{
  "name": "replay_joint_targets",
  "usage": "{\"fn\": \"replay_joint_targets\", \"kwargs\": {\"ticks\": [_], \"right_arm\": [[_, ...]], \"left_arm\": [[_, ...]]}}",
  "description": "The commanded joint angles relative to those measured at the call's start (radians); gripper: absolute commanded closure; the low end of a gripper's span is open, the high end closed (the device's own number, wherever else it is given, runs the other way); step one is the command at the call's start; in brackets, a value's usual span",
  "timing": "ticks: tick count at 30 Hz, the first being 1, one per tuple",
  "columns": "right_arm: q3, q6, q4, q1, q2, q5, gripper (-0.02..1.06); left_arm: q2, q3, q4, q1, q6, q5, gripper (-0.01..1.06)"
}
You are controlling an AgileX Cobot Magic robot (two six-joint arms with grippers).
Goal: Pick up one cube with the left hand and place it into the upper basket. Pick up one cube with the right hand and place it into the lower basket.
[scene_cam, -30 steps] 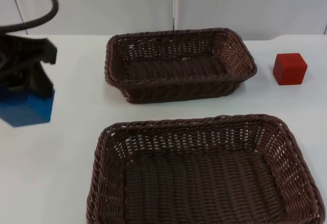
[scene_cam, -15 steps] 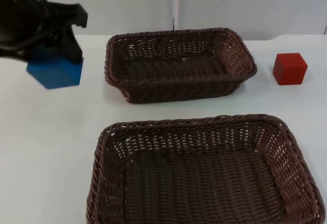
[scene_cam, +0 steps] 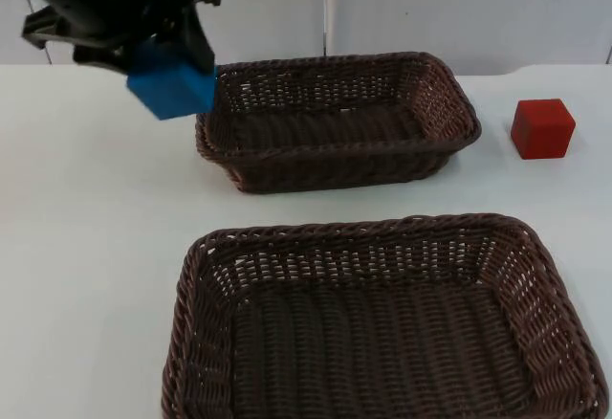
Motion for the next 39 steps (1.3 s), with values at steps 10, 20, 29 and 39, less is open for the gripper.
{"fn": "replay_joint_targets", "kwargs": {"ticks": [10,20,29,39], "right_arm": [[0.002,-0.005,0.000,-0.001,-0.004,-0.002,-0.01],[0.002,0.028,-0.026,-0.001,-0.004,-0.002,-0.01],[0.002,0.030,-0.026,-0.001,-0.004,-0.002,-0.01],[0.002,0.030,-0.026,-0.001,-0.004,-0.002,-0.01]], "left_arm": [[0.168,-0.260,-0.030,-0.047,0.025,0.060,1.05],[0.342,-0.480,-0.044,-0.097,0.028,0.060,1.05],[0.479,-0.631,-0.045,-0.133,0.028,0.053,1.05],[0.569,-0.672,-0.043,-0.135,0.046,0.015,1.05]]}}
